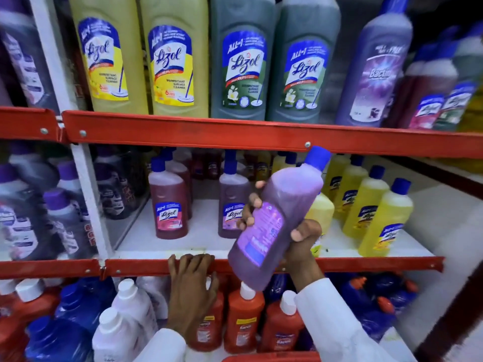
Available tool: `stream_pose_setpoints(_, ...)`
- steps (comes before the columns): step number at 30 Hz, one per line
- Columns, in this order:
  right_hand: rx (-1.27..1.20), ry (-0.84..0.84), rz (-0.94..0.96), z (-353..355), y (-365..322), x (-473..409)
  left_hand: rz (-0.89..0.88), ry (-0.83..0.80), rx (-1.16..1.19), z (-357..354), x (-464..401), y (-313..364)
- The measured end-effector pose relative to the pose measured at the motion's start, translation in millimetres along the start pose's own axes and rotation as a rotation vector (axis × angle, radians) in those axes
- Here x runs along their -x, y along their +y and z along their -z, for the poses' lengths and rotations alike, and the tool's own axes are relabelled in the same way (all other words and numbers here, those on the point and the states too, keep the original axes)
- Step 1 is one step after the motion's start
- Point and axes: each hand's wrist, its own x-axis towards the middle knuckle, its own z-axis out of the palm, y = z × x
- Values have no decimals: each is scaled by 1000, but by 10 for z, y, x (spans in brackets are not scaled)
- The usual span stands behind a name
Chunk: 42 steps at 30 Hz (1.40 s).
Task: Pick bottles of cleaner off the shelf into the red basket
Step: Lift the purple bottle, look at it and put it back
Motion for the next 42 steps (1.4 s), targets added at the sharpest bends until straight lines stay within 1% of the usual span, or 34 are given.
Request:
stream_pose_setpoints(2, -98, -142, -40, -26, -62, 22, 8, 2, 7, -30, -7, -2)
stream_pose_setpoints(4, -112, -230, -69, -75, -106, 35, 20, 10, 18, -45, -14, 0)
stream_pose_setpoints(6, -101, -287, -103, -129, -153, 81, 32, 24, 30, -48, -19, 18)
stream_pose_setpoints(8, -105, -271, -36, -134, -169, 143, 36, 30, 35, -47, -20, 35)
stream_pose_setpoints(9, -55, -188, 46, -145, -166, 172, 36, 31, 33, -52, -20, 38)
stream_pose_setpoints(10, 42, -39, 120, -136, -147, 190, 36, 29, 32, -57, -21, 38)
stream_pose_setpoints(12, 371, 324, 283, -171, -70, 198, 38, 18, 26, -59, -23, 37)
stream_pose_setpoints(14, 641, 606, 427, -282, 43, 156, 40, 0, 17, -54, -20, 46)
stream_pose_setpoints(16, 766, 794, 511, -332, 149, 108, 44, -14, 19, -40, -14, 51)
stream_pose_setpoints(17, 812, 831, 530, -343, 195, 85, 46, -21, 21, -32, -9, 52)
stream_pose_setpoints(21, 992, 795, 522, -258, 330, -69, 55, -55, 20, 1, -7, 68)
stream_pose_setpoints(24, 1092, 735, 466, -119, 446, -210, 36, -68, 27, 14, -12, 64)
stream_pose_setpoints(26, 1143, 730, 414, -50, 519, -285, 28, -72, 38, 18, -9, 57)
stream_pose_setpoints(32, 1221, 785, 301, 175, 712, -399, 10, -55, 54, 26, -22, 60)
stream_pose_setpoints(36, 1243, 780, 251, 263, 793, -402, 6, -57, 63, 4, -28, 44)
stream_pose_setpoints(42, 1265, 760, 251, 280, 881, -360, 6, -50, 48, 11, -23, 53)
